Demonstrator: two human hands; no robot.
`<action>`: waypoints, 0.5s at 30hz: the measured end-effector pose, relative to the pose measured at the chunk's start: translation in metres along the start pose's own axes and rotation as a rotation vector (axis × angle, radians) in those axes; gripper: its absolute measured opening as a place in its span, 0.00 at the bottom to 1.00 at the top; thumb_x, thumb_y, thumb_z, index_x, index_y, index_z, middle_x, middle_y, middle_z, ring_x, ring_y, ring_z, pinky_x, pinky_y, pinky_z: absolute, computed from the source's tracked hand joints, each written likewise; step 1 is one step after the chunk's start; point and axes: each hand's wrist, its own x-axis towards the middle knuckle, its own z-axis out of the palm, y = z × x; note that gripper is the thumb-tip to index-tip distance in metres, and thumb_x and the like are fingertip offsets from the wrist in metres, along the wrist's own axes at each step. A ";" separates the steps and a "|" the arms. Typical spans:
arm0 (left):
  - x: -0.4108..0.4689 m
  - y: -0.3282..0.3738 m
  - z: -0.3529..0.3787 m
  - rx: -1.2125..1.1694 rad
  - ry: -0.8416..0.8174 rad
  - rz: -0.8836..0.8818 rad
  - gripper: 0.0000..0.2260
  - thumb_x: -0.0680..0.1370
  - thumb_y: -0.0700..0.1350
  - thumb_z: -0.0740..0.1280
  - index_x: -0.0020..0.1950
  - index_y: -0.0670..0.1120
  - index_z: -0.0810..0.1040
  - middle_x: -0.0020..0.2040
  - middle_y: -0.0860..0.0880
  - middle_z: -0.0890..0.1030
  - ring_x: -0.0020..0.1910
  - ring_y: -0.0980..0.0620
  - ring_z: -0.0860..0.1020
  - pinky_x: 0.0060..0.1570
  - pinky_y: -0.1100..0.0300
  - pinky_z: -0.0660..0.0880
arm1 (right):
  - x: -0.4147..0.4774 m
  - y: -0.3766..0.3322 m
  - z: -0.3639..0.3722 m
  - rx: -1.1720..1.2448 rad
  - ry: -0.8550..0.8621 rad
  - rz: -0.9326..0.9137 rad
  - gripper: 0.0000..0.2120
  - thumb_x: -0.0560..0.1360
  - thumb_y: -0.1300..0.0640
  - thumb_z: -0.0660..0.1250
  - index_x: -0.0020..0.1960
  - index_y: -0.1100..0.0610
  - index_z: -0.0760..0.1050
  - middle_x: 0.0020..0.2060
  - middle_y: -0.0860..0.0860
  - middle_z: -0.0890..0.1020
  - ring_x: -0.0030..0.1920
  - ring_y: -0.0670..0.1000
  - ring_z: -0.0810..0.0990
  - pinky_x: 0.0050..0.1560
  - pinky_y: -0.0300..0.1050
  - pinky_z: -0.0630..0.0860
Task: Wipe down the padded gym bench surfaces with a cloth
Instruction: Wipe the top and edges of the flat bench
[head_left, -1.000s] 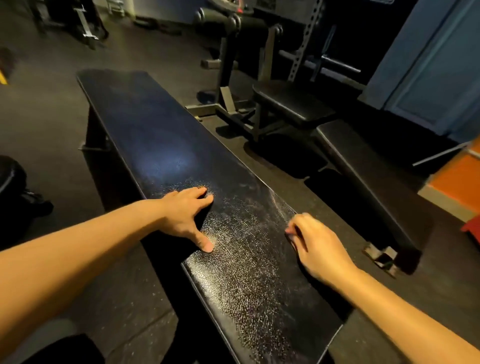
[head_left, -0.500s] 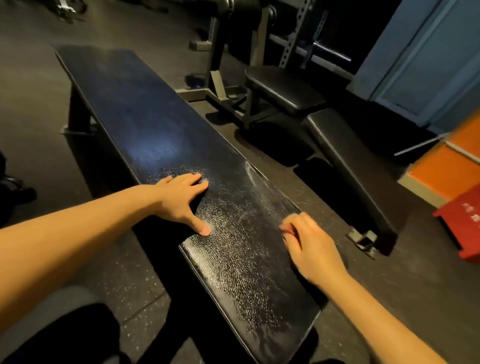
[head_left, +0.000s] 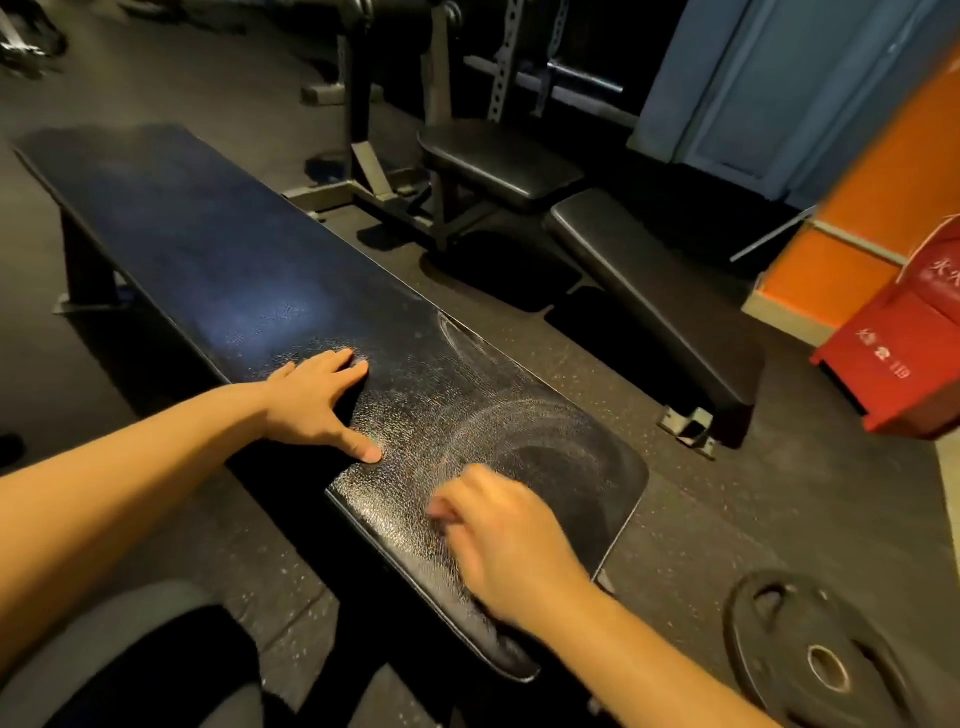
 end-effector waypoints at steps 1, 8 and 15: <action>0.000 0.000 0.001 -0.003 0.005 0.004 0.80 0.37 0.90 0.49 0.84 0.52 0.41 0.84 0.49 0.40 0.83 0.48 0.41 0.80 0.40 0.43 | -0.009 0.021 -0.011 -0.027 0.032 0.077 0.08 0.77 0.56 0.63 0.53 0.49 0.78 0.50 0.47 0.78 0.51 0.53 0.79 0.52 0.52 0.76; -0.008 0.009 -0.003 -0.008 0.050 -0.012 0.75 0.45 0.88 0.57 0.85 0.51 0.45 0.85 0.49 0.43 0.83 0.47 0.45 0.80 0.41 0.47 | 0.081 0.067 -0.022 -0.239 0.259 0.486 0.07 0.80 0.57 0.63 0.56 0.54 0.76 0.53 0.54 0.78 0.53 0.60 0.80 0.48 0.52 0.75; -0.055 -0.008 0.022 -0.070 0.468 0.059 0.38 0.71 0.70 0.70 0.75 0.50 0.74 0.79 0.49 0.68 0.77 0.47 0.67 0.75 0.46 0.66 | -0.031 0.007 -0.008 -0.038 0.019 0.019 0.07 0.75 0.54 0.64 0.52 0.46 0.76 0.49 0.46 0.77 0.48 0.54 0.80 0.47 0.51 0.76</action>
